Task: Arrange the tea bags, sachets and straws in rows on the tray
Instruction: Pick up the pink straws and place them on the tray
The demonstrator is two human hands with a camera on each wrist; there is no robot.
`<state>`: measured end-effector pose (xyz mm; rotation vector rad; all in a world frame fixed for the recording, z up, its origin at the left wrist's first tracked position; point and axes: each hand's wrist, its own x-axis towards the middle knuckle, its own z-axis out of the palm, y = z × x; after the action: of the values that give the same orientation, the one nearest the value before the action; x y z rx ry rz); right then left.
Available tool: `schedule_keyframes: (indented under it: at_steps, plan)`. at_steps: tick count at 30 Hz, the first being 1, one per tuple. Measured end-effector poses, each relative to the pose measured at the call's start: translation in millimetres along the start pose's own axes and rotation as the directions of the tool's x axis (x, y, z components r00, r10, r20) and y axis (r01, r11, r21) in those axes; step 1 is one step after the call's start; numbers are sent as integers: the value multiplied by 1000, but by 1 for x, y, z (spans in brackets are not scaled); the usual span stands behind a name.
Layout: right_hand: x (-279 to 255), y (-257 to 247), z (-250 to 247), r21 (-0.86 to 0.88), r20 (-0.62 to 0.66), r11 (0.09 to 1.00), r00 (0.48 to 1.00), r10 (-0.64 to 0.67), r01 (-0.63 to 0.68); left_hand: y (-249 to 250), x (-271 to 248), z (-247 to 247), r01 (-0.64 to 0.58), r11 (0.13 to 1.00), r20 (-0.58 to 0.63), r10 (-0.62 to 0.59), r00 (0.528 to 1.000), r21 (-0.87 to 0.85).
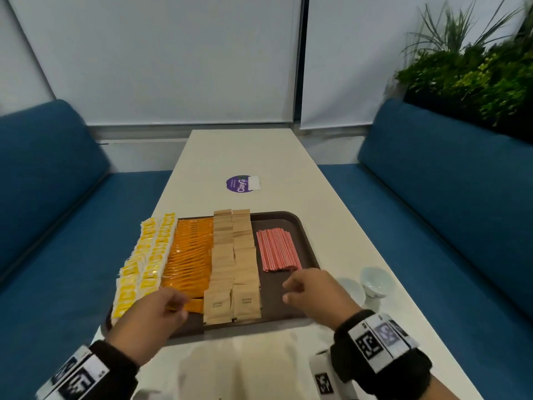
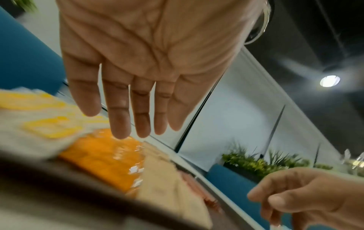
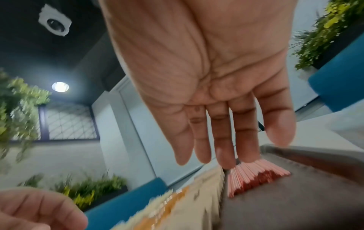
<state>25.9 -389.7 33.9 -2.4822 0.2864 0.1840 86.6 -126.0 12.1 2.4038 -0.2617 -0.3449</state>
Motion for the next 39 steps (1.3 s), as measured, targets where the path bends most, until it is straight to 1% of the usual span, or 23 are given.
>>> schedule_keyframes:
  at_steps: [2,4,6,8,10,13,17,20,25,31,35,39]
  plan:
    - [-7,1,18,-153,45,988,998,-31,38,-28,-8,5,87,987,15,-90,996,138]
    - [-8,1,33,-293,66,952,995,-73,90,-47,-11,13,116,962,-7,-118,993,247]
    - [-2,1,46,-367,89,924,993,-81,108,-54,-11,19,92,946,-24,-88,996,312]
    - [4,1,55,-390,91,918,995,-45,77,-56,-8,23,53,934,-33,-44,998,354]
    - [9,2,61,-393,83,918,996,-16,48,-58,-2,24,50,924,-52,-33,998,379]
    - [13,-1,65,-409,88,912,996,-5,40,-61,7,26,52,919,-59,-32,998,391]
    - [18,-10,62,-430,89,903,996,27,14,-67,16,27,86,929,-42,-76,996,359]
    - [23,-14,57,-436,95,900,994,48,-2,-66,26,26,95,931,-41,-86,995,352]
    - [42,-14,47,-411,66,911,996,61,-29,-55,46,29,87,935,-37,-79,996,344]
    - [68,-3,28,-349,41,928,987,156,-132,-32,72,39,40,936,-12,-38,999,348]
    - [76,4,20,-298,46,936,976,212,-189,-22,84,45,56,941,-2,-59,998,334]
    - [79,5,17,-269,44,943,975,217,-197,-16,87,45,68,940,-10,-69,998,335]
